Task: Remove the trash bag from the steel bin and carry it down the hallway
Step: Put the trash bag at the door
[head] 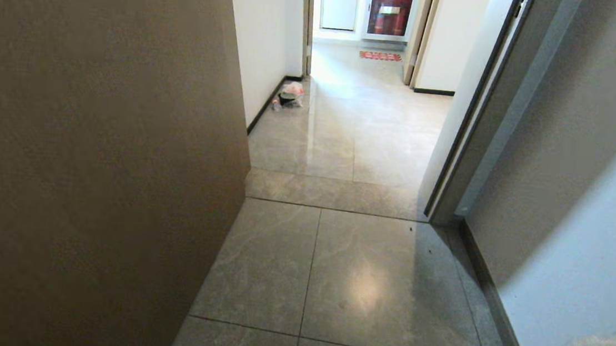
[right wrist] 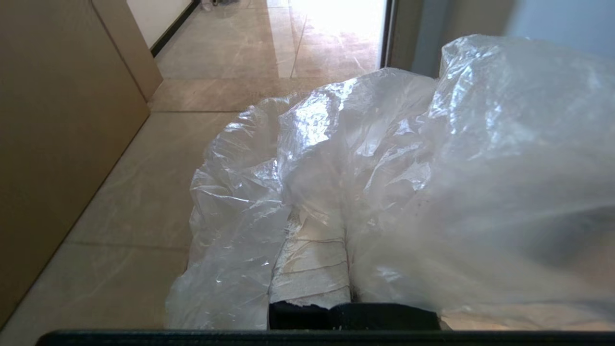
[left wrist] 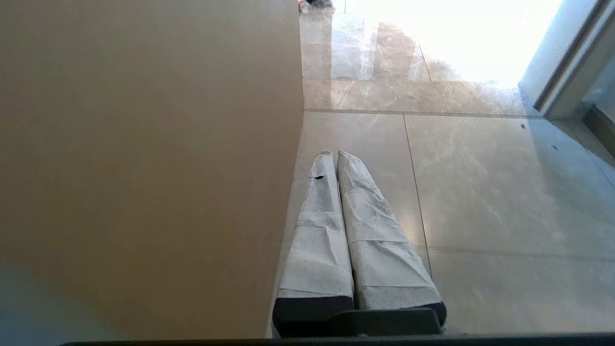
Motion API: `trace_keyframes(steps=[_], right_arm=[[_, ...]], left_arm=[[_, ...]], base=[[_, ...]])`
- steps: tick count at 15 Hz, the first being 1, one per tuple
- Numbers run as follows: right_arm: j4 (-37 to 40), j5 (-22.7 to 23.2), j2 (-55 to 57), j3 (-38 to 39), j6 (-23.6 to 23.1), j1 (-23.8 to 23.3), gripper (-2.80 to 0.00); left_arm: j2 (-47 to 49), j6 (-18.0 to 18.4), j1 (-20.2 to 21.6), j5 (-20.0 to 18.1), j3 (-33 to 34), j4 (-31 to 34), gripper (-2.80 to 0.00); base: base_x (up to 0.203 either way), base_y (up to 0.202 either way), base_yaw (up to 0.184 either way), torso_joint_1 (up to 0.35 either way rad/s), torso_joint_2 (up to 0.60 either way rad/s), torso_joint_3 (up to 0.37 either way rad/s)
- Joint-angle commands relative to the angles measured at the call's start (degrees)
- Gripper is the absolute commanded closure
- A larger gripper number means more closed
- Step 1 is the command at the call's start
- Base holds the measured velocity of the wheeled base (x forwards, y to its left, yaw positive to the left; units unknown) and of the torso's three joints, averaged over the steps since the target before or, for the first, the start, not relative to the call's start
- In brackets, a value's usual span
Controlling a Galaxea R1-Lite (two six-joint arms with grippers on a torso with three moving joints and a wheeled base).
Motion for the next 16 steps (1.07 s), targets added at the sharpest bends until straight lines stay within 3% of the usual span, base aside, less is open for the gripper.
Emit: trace_keyframes(steps=[1, 16], right_arm=[[0.0, 0.0, 0.0, 0.2, 0.0, 0.0, 0.00], [0.0, 0.0, 0.0, 0.2, 0.0, 0.0, 0.00]], left_arm=[[0.0, 0.0, 0.0, 0.0, 0.0, 0.0, 0.00], [-0.1, 0.1, 0.0, 0.0, 0.0, 0.0, 0.00]], base=[[0.189, 0.000, 0.000, -0.001, 0.00, 0.004], [0.194, 0.000, 0.001, 0.003, 0.00, 0.003]])
